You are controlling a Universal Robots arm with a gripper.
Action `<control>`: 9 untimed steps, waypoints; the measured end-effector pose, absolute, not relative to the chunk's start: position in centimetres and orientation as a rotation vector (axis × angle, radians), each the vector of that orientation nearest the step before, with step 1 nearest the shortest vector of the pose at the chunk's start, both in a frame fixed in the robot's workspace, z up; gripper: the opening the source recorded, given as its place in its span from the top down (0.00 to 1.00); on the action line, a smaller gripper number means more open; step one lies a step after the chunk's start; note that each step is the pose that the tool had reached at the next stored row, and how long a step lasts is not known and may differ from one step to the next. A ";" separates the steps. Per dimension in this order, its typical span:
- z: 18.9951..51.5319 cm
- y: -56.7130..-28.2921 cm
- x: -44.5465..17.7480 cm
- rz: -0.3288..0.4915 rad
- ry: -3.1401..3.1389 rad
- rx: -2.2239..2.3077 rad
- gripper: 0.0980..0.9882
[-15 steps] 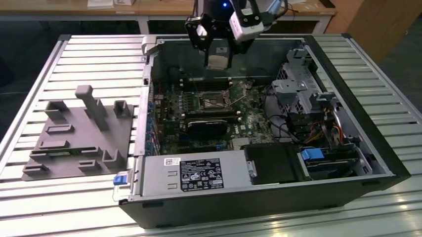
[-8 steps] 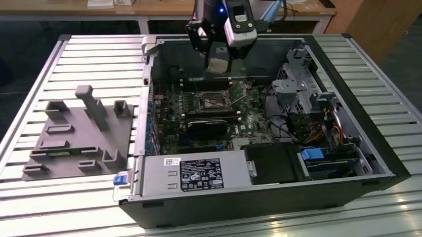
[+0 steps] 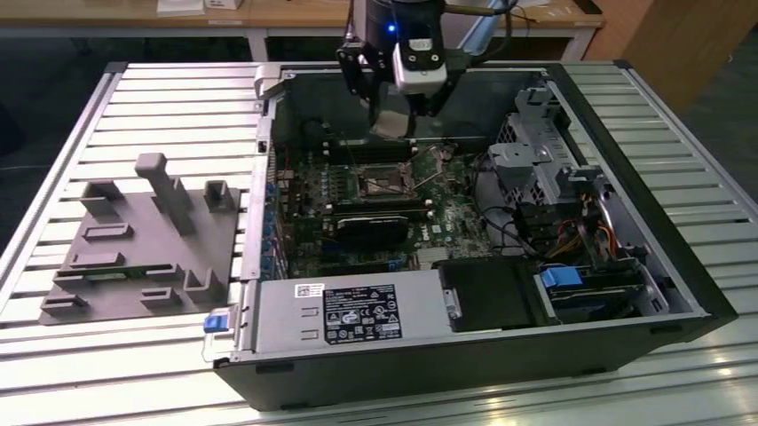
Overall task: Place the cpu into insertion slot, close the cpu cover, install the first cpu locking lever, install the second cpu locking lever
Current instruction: 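Place the cpu into insertion slot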
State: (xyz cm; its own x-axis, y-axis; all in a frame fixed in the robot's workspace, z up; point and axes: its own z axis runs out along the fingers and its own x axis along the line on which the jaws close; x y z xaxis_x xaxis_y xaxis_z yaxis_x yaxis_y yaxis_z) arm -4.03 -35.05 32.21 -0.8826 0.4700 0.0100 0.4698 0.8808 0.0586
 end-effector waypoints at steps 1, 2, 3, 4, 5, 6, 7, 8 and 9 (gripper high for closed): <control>32.1 -35.0 -4.0 0.093 3.035 0.787 0.50; 32.0 -35.0 -4.0 0.093 3.027 0.814 0.50; 31.8 -35.0 -4.0 0.093 3.018 0.844 0.50; 31.7 -35.0 -4.0 0.093 3.010 0.871 0.50; 31.6 -35.0 -4.0 0.093 3.001 0.898 0.50; 31.5 -35.0 -4.0 0.093 2.992 0.924 0.50; 31.4 -35.0 -4.0 0.092 2.983 0.951 0.50; 31.3 -35.0 -4.0 0.092 2.974 0.978 0.50; 31.2 -35.0 -4.0 0.092 2.965 1.004 0.50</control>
State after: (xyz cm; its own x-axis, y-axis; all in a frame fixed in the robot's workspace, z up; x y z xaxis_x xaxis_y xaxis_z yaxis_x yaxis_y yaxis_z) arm -4.03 -35.05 31.18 -0.7944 0.6074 0.0091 0.6068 0.7927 0.0588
